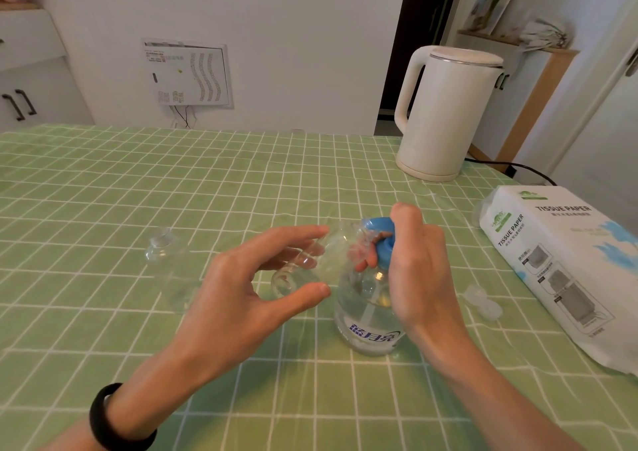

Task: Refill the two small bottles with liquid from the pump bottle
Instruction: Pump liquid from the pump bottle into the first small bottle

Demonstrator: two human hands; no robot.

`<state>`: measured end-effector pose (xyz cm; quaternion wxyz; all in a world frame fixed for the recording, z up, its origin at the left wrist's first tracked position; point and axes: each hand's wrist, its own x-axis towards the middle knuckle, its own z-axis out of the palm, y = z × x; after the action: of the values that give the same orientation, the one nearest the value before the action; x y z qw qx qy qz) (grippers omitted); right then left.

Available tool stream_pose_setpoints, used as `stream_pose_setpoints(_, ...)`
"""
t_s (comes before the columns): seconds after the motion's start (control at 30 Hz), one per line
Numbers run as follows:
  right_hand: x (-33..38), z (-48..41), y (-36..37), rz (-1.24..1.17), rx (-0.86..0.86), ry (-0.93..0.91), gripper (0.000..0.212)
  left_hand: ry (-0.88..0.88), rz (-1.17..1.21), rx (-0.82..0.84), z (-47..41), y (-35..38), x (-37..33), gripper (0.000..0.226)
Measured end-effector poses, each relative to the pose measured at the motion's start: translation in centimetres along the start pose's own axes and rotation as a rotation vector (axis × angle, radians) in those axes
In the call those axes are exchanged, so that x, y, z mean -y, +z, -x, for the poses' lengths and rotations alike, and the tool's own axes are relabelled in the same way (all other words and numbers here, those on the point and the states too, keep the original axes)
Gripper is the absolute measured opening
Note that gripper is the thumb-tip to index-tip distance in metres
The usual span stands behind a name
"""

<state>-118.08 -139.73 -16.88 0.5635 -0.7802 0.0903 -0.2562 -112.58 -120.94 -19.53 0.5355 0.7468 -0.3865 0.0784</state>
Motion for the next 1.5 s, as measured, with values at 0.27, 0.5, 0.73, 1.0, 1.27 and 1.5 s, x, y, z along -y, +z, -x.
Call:
stream_pose_setpoints(0.27, -0.14, 0.10, 0.08, 0.019, -0.016, 0.003, 0.062, 0.001, 0.003, -0.004, 0.05, 0.05, 0.17, 0.055)
stream_pose_setpoints(0.5, -0.01, 0.07, 0.10, 0.007, -0.011, -0.004, 0.063, 0.001, 0.011, -0.008, 0.01, 0.08, 0.13, 0.056)
stream_pose_setpoints(0.73, -0.40, -0.15, -0.13, 0.029, -0.011, -0.016, 0.058, 0.003, -0.010, -0.004, 0.05, 0.04, 0.22, 0.055)
stream_pose_setpoints(1.0, 0.04, 0.21, 0.04, 0.032, -0.013, -0.003, 0.070, 0.001, 0.007, -0.009, -0.02, 0.13, 0.03, 0.056)
stream_pose_setpoints(1.27, -0.20, -0.09, -0.10, 0.012, -0.016, -0.037, 0.058, -0.001, -0.007, -0.003, 0.07, 0.06, 0.22, 0.055)
stream_pose_setpoints(1.5, -0.01, 0.13, 0.11, 0.003, -0.011, -0.002, 0.066, -0.001, 0.004, -0.003, 0.02, 0.10, 0.01, 0.056)
